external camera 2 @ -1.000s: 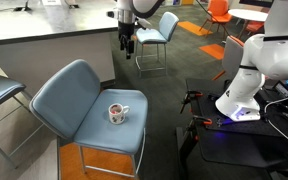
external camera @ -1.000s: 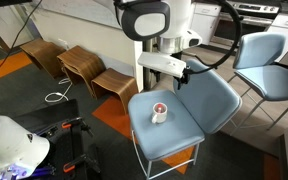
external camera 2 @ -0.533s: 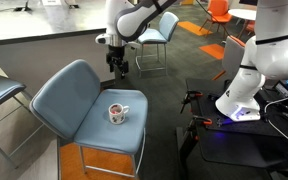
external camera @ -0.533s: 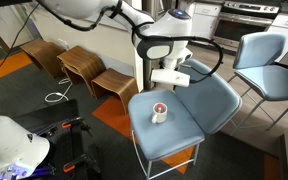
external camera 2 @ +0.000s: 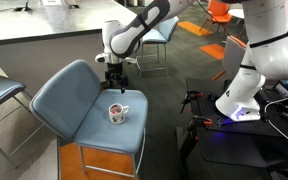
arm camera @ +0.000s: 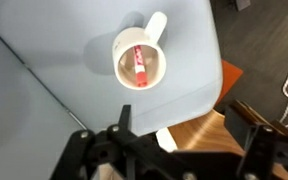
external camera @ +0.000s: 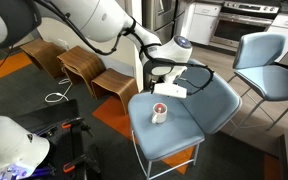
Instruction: Take the pen out of the mug and put it on the chair
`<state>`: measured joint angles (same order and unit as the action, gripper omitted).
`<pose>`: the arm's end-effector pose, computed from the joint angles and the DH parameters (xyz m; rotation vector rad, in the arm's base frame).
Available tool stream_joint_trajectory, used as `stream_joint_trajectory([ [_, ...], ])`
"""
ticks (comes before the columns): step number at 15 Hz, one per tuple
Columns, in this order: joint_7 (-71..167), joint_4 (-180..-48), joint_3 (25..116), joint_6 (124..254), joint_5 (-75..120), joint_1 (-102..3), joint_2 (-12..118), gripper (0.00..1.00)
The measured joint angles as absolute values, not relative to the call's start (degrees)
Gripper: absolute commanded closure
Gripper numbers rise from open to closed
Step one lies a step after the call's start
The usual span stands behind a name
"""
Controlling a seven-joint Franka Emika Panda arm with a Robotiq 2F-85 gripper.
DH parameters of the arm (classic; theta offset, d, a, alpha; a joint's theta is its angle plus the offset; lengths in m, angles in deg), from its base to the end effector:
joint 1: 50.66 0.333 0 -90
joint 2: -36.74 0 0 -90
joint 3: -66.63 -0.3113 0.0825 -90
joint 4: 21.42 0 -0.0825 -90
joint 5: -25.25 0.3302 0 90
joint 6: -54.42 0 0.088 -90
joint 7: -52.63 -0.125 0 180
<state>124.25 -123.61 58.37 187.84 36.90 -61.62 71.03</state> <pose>0.6123 -0.0300 0.2358 -2.5434 -1.4496 -0.1401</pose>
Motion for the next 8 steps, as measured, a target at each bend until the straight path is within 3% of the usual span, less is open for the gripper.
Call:
stream_joint_trajectory([
  [8,124.3,-122.5,58.2,187.8,36.5,-61.6,72.3,0.00],
])
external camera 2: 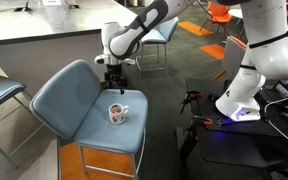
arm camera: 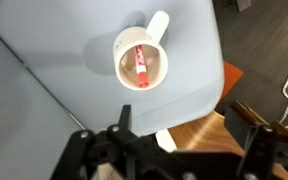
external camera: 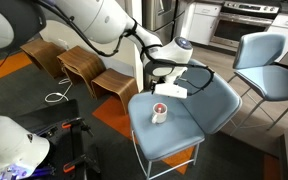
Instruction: Take the pen out of the mug and put it on the chair
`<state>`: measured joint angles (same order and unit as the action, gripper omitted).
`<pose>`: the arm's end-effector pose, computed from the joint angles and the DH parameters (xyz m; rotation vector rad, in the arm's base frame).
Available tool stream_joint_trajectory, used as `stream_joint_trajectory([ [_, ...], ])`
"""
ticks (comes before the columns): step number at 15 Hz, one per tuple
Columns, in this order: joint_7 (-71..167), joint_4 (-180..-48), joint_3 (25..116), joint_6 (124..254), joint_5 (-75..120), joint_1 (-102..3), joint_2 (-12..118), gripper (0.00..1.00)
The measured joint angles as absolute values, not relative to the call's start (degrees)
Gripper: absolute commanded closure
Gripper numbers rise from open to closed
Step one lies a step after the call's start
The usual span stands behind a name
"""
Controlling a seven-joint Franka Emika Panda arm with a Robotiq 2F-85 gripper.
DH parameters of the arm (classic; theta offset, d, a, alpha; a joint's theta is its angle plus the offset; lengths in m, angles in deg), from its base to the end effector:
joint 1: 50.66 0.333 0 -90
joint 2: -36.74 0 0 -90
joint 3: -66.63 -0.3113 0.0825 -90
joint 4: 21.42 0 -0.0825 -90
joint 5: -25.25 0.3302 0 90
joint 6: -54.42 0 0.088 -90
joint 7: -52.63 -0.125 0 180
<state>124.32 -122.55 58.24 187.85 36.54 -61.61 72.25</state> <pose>0.6160 -0.0294 0.2297 -2.5385 -1.4568 -0.1366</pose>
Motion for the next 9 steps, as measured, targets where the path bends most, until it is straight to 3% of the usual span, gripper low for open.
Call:
stream_joint_trajectory([
  [9,128.9,-116.8,56.7,196.3,36.0,-62.3,85.2,0.00],
])
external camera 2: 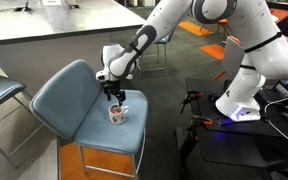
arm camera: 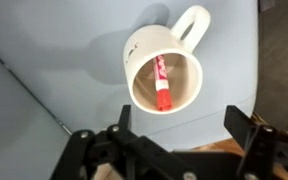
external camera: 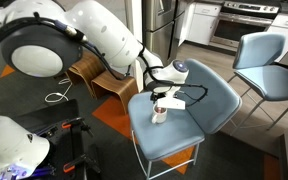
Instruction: Take the pen out of the mug and put it on the chair
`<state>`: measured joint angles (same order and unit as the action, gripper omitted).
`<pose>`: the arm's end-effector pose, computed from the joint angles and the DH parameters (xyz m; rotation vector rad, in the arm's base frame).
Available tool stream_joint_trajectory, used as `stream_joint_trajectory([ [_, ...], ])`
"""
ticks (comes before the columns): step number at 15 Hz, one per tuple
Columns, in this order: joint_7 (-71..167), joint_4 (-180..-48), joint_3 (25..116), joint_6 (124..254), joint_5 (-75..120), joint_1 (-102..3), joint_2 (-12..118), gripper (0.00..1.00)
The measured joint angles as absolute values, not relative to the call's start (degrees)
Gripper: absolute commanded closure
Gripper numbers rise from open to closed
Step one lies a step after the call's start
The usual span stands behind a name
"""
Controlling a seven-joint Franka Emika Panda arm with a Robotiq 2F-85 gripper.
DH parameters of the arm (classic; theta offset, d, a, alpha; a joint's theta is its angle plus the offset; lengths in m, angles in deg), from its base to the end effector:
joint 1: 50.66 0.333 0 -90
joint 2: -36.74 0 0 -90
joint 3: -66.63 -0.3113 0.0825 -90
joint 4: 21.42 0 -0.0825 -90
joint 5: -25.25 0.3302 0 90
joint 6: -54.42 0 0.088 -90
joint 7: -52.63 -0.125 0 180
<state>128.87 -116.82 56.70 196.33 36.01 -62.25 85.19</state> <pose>0.6343 -0.0282 0.1385 -2.4993 -1.5248 -0.1924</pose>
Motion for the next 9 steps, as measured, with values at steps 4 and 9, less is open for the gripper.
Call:
stream_joint_trajectory([
  [4,128.9,-116.9,54.7,198.3,36.0,-62.3,88.0,0.00],
  [9,128.7,-117.9,54.6,199.6,35.9,-62.8,88.2,0.26],
])
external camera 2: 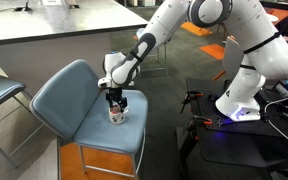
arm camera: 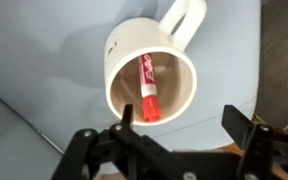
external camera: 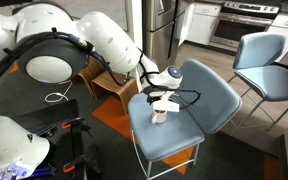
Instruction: Take the pen out of the mug and put it on the chair
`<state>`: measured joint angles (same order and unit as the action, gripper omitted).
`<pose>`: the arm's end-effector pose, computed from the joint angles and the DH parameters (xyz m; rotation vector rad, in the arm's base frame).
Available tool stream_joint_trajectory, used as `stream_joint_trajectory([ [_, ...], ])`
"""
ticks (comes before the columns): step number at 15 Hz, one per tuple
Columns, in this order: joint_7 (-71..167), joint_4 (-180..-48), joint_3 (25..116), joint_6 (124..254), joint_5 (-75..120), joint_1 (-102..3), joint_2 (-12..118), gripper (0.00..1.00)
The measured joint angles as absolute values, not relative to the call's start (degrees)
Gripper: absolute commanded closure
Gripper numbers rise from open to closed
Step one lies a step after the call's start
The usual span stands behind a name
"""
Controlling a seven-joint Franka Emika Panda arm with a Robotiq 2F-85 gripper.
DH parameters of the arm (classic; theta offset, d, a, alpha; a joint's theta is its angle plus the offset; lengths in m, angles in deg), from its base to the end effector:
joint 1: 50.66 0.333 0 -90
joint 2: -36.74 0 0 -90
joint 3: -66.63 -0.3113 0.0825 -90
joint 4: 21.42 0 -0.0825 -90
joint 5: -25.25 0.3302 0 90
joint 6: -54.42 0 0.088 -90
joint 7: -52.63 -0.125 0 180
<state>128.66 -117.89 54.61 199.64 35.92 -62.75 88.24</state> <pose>0.6254 -0.0123 0.1067 -2.4758 -1.5095 -0.1961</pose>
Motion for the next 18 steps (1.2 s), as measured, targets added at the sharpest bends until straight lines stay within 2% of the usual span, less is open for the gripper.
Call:
stream_joint_trajectory([
  [2,128.6,-118.1,54.7,200.2,35.9,-63.3,88.2,0.40],
  [6,128.6,-117.9,54.7,200.7,35.4,-64.2,88.3,0.52],
  [13,128.7,-114.6,53.6,200.7,34.6,-64.3,91.9,0.47],
  [17,128.7,-110.3,53.5,200.4,34.4,-64.4,95.7,0.48],
  [18,128.7,-109.4,53.5,200.2,34.4,-64.5,96.3,0.53],
])
